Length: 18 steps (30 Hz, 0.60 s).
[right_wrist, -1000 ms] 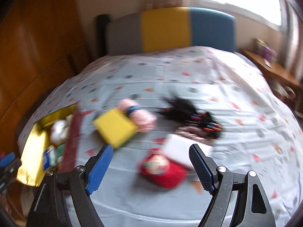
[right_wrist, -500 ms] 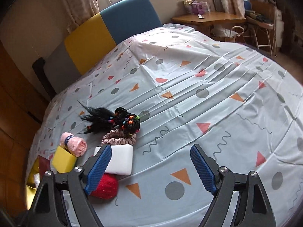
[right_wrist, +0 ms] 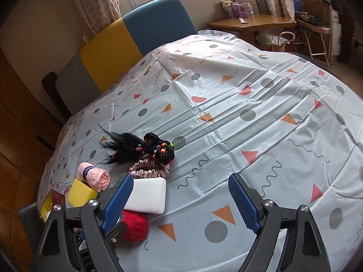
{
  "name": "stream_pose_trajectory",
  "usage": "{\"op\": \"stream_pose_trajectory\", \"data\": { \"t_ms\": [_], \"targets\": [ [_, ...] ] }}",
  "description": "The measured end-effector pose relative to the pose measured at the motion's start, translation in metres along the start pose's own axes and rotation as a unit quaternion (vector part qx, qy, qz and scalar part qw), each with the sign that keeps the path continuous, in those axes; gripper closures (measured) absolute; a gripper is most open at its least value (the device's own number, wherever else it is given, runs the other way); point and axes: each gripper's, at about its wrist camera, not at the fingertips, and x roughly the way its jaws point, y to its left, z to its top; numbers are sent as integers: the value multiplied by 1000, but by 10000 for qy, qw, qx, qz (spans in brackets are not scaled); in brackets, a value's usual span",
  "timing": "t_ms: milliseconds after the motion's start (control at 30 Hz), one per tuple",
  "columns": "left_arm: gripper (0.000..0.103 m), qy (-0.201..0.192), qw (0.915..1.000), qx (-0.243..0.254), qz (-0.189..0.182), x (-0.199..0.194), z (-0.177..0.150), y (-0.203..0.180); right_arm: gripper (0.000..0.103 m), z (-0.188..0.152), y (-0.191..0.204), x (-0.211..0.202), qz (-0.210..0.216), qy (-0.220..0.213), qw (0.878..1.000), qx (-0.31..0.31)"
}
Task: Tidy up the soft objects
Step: 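Grasp the red Christmas sock with the left gripper, then lift the red sock with the left gripper while the right gripper grasps the black hair bundle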
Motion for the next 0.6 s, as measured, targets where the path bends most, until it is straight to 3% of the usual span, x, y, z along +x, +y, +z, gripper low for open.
{"op": "stream_pose_trajectory", "data": {
  "t_ms": [33,133,433,600],
  "targets": [
    [57,60,10000,-28,-44,4,0,1,17,0,1,1,10,7,10000,-28],
    [69,-7,9998,17,-183,0,-8,6,17,-1,3,3,-37,30,9999,-104],
    [73,-1,9986,204,-478,-38,-63,28,17,-8,7,13,-151,213,9992,-317],
    [72,-129,9982,355,-459,-37,-66,28,19,-19,25,27,8,584,9954,-758]
  ]
}}
